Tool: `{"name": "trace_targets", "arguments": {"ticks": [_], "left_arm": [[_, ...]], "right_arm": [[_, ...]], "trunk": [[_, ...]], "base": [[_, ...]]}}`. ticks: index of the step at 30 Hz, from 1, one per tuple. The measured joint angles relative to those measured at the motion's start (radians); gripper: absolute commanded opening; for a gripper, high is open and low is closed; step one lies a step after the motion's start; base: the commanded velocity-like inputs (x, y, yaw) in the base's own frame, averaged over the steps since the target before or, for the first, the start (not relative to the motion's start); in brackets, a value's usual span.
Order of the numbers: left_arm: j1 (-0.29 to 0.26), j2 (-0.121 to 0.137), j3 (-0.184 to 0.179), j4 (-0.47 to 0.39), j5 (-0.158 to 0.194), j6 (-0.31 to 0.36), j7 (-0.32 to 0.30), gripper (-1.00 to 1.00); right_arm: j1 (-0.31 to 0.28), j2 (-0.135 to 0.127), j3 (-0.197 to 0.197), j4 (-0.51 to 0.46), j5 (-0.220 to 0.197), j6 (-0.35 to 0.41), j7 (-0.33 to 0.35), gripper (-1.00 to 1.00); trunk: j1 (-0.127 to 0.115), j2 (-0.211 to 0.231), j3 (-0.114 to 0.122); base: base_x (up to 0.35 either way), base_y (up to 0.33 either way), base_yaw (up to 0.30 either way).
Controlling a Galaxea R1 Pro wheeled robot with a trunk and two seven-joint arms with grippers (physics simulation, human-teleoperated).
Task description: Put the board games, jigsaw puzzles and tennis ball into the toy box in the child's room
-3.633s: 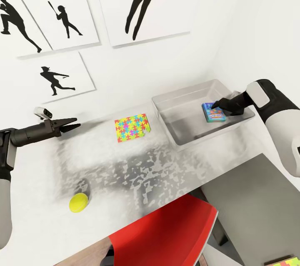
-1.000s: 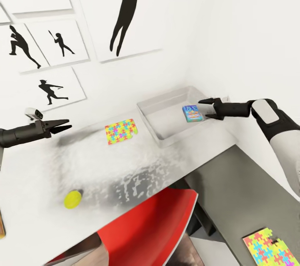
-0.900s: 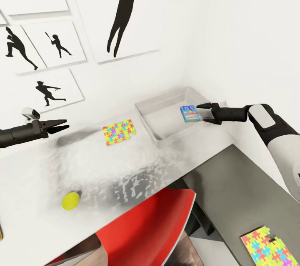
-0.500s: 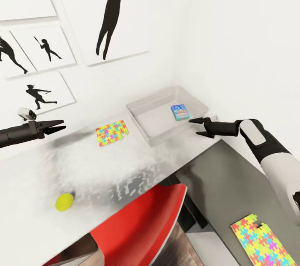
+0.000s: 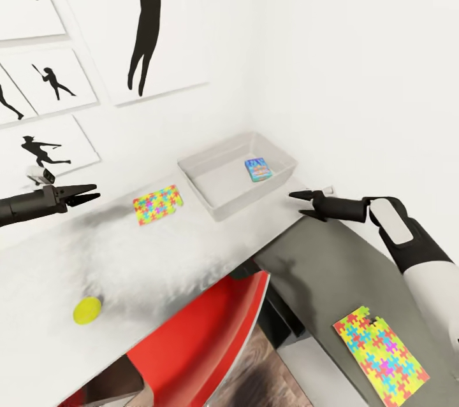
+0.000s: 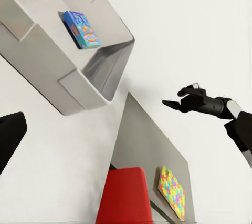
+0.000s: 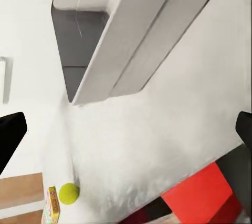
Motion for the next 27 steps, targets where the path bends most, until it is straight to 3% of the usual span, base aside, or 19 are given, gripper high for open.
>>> {"name": "trace_targets", "arguments": {"ticks": [5,15,27], "left_arm": [[0.004,0.016,0.000,0.000,-0.004,-0.001,0.000,1.00],[0.014,0.047,-0.001,0.000,-0.008,-0.008,0.000,1.00],[0.016,0.056,0.000,0.000,-0.008,-0.010,0.000,1.00]], "right_arm": [[0.020,0.001,-0.027,-0.004,-0.001,0.000,0.000,1.00],[0.041,0.012,-0.031,-0.053,0.009,0.000,-0.008,1.00],[0.050,0.009,-0.038,-0.061,0.005,0.000,-0.003,1.00]], "trunk": [[0.000,0.000,0.008],[0.000,0.000,0.020],[0.000,0.000,0.027]], "base": [[-0.058,0.000,-0.157],[-0.104,0.000,-0.127],[-0.005,0.000,-0.118]]}}
